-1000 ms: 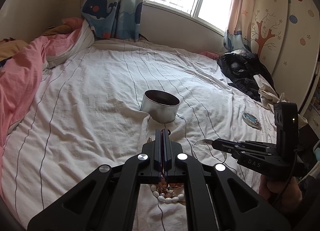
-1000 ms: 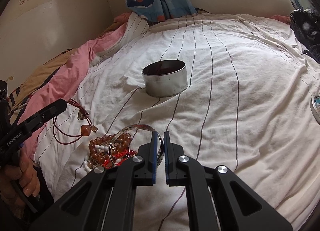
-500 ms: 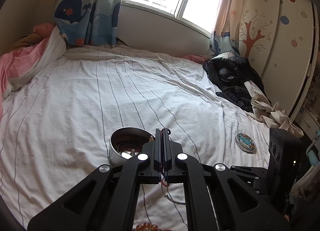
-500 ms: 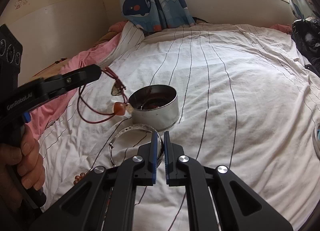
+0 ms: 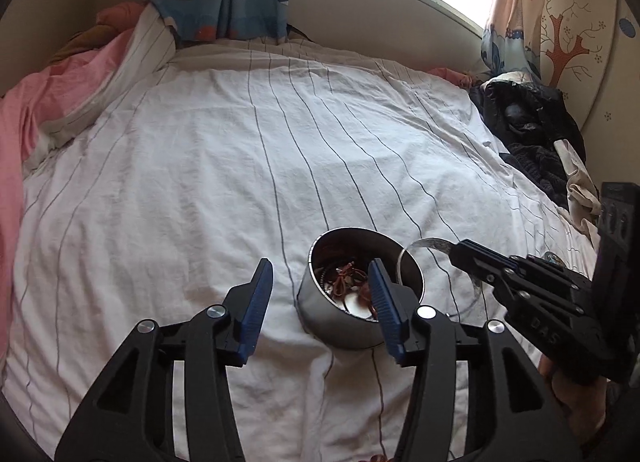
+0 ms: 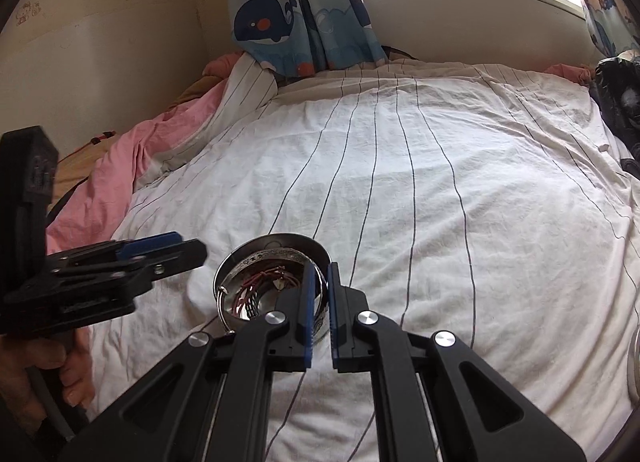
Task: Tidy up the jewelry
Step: 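Lower the held jewelry into the silver tin with the left tool, then move the left tool back to the pile and close on an amber bead bracelet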
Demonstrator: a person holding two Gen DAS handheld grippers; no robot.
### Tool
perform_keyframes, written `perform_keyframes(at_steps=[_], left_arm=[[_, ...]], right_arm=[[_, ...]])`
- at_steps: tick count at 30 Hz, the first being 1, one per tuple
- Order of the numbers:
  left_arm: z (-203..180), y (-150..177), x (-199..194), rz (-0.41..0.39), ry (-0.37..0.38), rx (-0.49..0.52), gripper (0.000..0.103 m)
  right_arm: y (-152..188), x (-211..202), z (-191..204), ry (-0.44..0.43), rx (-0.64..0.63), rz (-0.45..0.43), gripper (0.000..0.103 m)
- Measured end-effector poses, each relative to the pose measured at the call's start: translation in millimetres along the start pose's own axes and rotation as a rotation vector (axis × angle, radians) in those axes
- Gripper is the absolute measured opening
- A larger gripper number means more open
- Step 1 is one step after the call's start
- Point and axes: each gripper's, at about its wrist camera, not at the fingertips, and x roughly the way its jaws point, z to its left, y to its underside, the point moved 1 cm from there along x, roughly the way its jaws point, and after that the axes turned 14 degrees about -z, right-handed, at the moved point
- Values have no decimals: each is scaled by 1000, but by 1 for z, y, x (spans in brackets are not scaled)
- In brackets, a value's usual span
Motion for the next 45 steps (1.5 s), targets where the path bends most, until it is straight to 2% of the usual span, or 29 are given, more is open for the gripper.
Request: perform_keyframes(at_steps=[4, 8, 10, 11, 15, 20, 25, 27, 30, 33, 38, 40, 44, 45], left_arm=[[20, 9, -34, -37, -42, -18, 54], [31, 28, -52, -26, -69, -17, 54], [30, 37, -60, -19, -65, -10, 54], [29, 40, -65, -19, -59, -8, 54], [24, 55, -83, -16, -33, -8, 54], [8, 80, -105, 9, 31, -3, 54], [-16, 106, -124, 32, 91, 48, 51], [-26, 110, -131, 18, 133, 70, 50], [-37, 111, -130, 19, 184, 86, 50], [-29, 115, -118, 68, 210, -6, 50], [-6, 122, -104, 120, 158, -121, 50], [-2, 126, -99, 147, 160, -152, 49], [-5, 131, -90, 184, 163, -145, 47], [-5, 131, -88, 186, 164, -153, 42]], right_arm=[[-1, 25, 16, 4, -33, 14, 8], [4, 36, 14, 42, -35, 33, 12], [5, 23, 8, 49, -7, 17, 23], [7, 13, 7, 48, -4, 11, 24], [24, -37, 8, 22, -3, 21, 26], [66, -91, 10, 0, 5, 66, 29], [91, -118, 19, -53, 44, 81, 30], [96, -122, 21, -53, 52, 78, 34], [103, -123, 21, -50, 63, 84, 39], [110, -124, 17, -43, 82, 89, 41], [114, -121, 10, -40, 112, 98, 42], [115, -120, 9, -41, 113, 99, 43], [116, -119, 9, -43, 116, 98, 43], [116, -118, 9, -43, 118, 98, 43]])
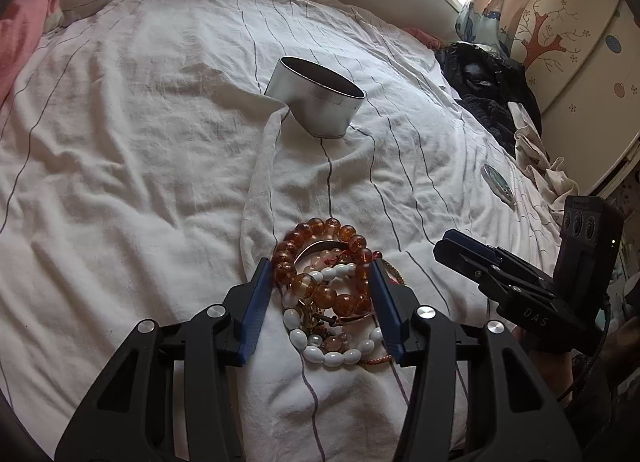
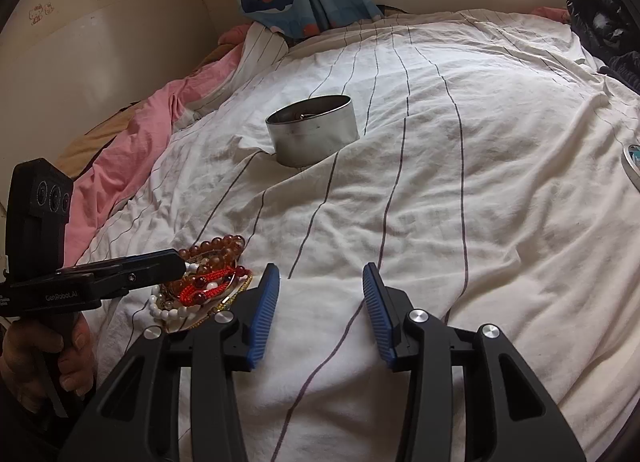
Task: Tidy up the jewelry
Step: 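Move the left tool back to the pile and close on an amber bead bracelet, then hold the amber bracelet in the left tool while the right tool grasps a red cord bracelet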
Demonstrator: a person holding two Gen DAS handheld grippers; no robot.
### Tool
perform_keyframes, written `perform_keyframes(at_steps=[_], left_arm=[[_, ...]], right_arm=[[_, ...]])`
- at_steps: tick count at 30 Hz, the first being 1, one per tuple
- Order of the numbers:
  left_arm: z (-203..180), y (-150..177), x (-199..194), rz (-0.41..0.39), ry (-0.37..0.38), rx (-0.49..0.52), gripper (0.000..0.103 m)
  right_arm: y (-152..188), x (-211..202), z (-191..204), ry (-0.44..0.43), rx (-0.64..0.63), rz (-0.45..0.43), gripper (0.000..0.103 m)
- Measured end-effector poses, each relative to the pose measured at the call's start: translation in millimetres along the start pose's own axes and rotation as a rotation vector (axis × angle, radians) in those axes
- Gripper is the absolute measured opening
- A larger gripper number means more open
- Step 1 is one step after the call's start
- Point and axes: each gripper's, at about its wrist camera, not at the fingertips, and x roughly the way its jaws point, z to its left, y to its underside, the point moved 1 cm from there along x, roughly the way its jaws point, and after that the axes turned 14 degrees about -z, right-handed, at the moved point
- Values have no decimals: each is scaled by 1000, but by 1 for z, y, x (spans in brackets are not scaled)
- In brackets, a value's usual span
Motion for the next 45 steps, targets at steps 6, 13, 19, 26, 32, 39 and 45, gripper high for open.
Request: perform_keyframes(at_steps=[6, 13, 19, 26, 32, 39, 45], left_arm=[[13, -9, 6, -25, -2, -74, 11], [26, -28, -11, -153, -84, -101, 11], [30, -23, -3, -109, -106, -101, 11], [36, -18, -1, -99, -113, -124, 11], [36, -18, -1, -98, -114, -126, 11], [37, -17, 0, -97, -115, -125, 11], [37, -16, 1, -95, -117, -121, 11]], right_arm=[[1, 2, 0, 3, 1, 3, 44], [1, 0, 13, -63, -34, -18, 45], [8, 4, 60, -200, -183, -6, 47], [15, 22, 78, -200, -238, 45, 35], [12, 19, 63, -208, -153, 42, 17], [-4, 5, 31, -211, 7, -22, 13], [-13, -4, 13, -136, 31, -72, 13]])
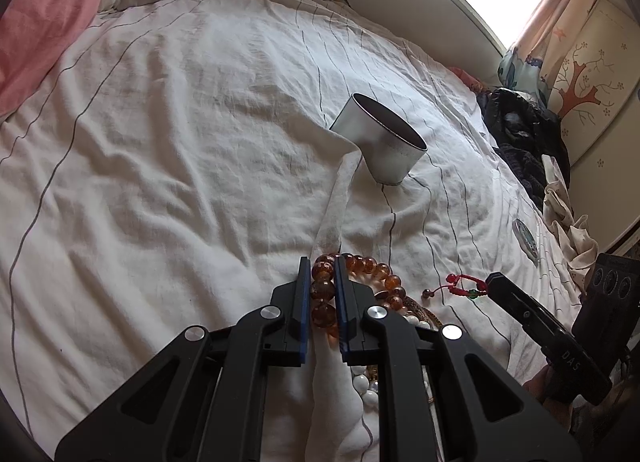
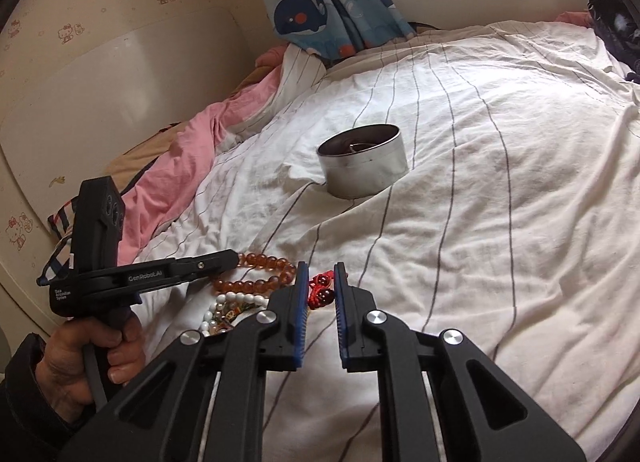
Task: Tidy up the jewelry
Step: 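Hold the amber bracelet in the left tool while the right tool grasps a red cord bracelet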
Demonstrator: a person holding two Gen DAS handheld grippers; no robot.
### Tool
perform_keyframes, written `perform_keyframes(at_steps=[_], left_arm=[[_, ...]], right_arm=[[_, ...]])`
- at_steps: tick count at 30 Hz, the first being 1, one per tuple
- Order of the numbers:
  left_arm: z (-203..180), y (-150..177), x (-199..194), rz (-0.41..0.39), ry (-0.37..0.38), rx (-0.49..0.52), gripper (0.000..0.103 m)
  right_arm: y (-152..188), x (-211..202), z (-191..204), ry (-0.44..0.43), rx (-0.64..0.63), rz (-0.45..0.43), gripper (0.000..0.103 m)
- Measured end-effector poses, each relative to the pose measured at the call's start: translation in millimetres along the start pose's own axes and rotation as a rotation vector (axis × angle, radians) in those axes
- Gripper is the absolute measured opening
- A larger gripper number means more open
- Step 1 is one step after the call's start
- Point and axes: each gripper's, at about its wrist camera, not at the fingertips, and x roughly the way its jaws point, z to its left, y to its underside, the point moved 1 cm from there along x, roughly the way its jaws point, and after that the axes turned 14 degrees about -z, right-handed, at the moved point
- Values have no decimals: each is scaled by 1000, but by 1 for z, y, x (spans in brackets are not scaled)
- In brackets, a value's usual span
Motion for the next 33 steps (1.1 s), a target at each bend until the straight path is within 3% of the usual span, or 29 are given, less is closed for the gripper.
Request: perform_keyframes(at_steps=[3, 5, 7, 9, 15, 17, 19, 22, 29, 33], left_arm=[[0, 1, 0, 2, 0, -2, 11], [0, 1, 0, 5, -1, -5, 11], [0, 2, 1, 7, -2, -5, 11], [0, 2, 1, 9, -3, -5, 11], [-1, 3, 3, 13, -11, 3, 11], [-2, 4, 4, 14, -16, 12, 11], [-3, 4, 4, 15, -22, 25, 11], [-5, 5, 4, 15, -31, 47, 11], [-6, 5, 4, 18, -45, 70, 12], [-9, 6, 4, 18, -59, 98, 12]], right_arm=[[7, 11, -1, 31, -26, 60, 15], [14, 18, -1, 58, -44, 95, 21], [16, 20, -2, 76, -51, 101, 51], [14, 17, -2, 90, -58, 76, 55], [18, 23, 0, 103, -85, 102, 54], [21, 27, 2, 111, -106, 120, 44], [22, 28, 3, 124, -119, 129, 20], [23, 27, 0, 129, -111, 126, 14], [23, 29, -2, 129, -96, 132, 14], [23, 29, -3, 136, -86, 132, 22]])
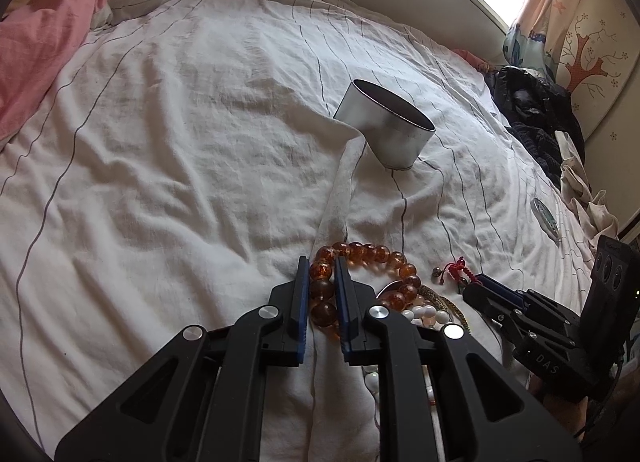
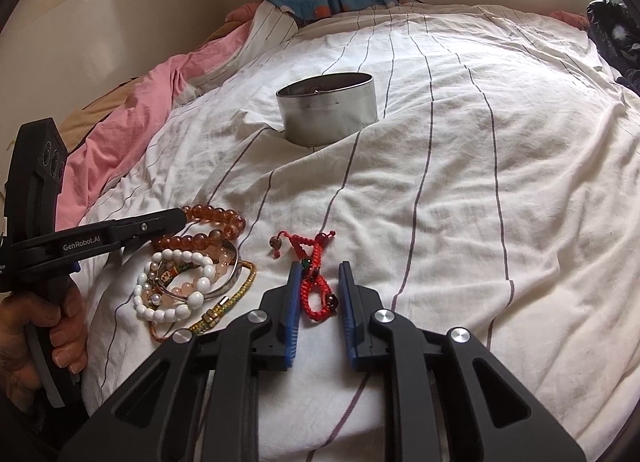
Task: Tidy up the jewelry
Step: 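Hold the amber bracelet in the left tool while the right tool grasps a red cord bracelet, then carry both bracelets to the silver tin and open both tools over it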
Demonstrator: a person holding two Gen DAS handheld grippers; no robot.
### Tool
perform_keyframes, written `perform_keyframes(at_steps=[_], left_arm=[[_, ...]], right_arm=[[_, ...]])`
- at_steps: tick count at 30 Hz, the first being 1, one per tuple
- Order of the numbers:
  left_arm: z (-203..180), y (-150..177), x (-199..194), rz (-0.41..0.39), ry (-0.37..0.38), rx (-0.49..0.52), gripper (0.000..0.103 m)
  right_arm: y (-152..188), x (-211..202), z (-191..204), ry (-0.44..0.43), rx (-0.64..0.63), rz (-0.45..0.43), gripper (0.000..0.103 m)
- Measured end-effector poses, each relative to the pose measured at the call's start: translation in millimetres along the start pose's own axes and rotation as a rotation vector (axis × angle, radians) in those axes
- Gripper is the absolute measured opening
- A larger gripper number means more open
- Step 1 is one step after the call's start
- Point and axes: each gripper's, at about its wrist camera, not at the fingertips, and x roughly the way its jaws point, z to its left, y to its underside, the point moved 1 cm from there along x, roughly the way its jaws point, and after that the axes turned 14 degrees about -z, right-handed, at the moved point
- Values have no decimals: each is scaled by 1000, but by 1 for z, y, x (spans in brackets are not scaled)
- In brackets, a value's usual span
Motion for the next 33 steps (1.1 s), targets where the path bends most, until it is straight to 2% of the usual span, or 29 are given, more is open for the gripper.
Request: perform_keyframes(at_steps=[5, 10, 21, 23, 24, 25, 33], left_arm=[[-2, 0, 1, 2, -12, 23, 13], [-8, 1, 2, 4, -17, 55, 21], [-11, 1, 3, -2, -31, 88, 22], [-14, 2, 2, -1, -40, 113, 19], [-15, 2, 2, 0, -52, 134, 11], [-18, 2, 2, -3, -57, 154, 11], [-26, -8, -16, -88, -33, 192, 11]], right_arm=[[0, 0, 0, -1, -1, 3, 24], [0, 1, 1, 0, -5, 7, 28], [1, 2, 2, 4, -13, 10, 29], [2, 3, 3, 7, -20, 11, 26], [2, 3, 4, 6, -22, 11, 21], [3, 3, 4, 4, -22, 11, 16], [-4, -5, -4, -49, 49, -15, 11]])
